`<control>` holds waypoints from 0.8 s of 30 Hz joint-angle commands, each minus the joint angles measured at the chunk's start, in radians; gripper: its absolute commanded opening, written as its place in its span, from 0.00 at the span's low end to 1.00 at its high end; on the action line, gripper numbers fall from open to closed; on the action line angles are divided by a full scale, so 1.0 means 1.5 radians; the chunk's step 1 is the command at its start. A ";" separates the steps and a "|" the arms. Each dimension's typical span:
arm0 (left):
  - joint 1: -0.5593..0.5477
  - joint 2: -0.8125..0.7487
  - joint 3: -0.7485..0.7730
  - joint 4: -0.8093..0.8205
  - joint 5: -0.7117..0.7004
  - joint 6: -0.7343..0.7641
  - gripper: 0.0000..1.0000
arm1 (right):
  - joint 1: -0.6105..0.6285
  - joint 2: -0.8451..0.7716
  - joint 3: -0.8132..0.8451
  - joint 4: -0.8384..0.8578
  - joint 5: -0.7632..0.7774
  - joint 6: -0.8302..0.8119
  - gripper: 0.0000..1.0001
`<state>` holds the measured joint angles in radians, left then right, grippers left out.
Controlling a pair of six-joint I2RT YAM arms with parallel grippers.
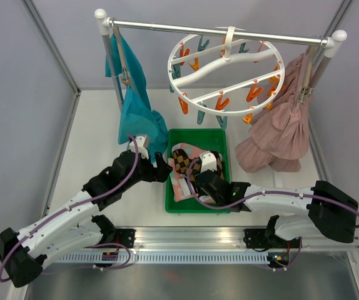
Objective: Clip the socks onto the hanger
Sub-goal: Pick up the sock from the bin.
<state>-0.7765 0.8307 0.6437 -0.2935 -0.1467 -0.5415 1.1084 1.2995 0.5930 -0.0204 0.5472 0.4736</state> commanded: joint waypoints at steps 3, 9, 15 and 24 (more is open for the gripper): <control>-0.005 0.010 -0.008 0.063 0.028 0.022 0.92 | 0.003 0.031 0.020 0.042 0.005 -0.003 0.45; -0.006 0.019 -0.037 0.139 0.062 0.054 0.92 | 0.003 0.012 0.042 -0.003 0.018 -0.013 0.21; -0.013 0.038 -0.081 0.310 0.090 0.123 0.91 | 0.004 -0.034 0.157 -0.154 0.019 -0.018 0.08; -0.042 0.059 -0.138 0.511 0.091 0.261 0.86 | 0.004 -0.063 0.314 -0.335 -0.014 -0.015 0.05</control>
<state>-0.8261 0.9161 0.4515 0.3008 -0.0246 -0.2661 1.1088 1.2236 0.9886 -0.3859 0.5411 0.4503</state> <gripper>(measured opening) 0.866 0.053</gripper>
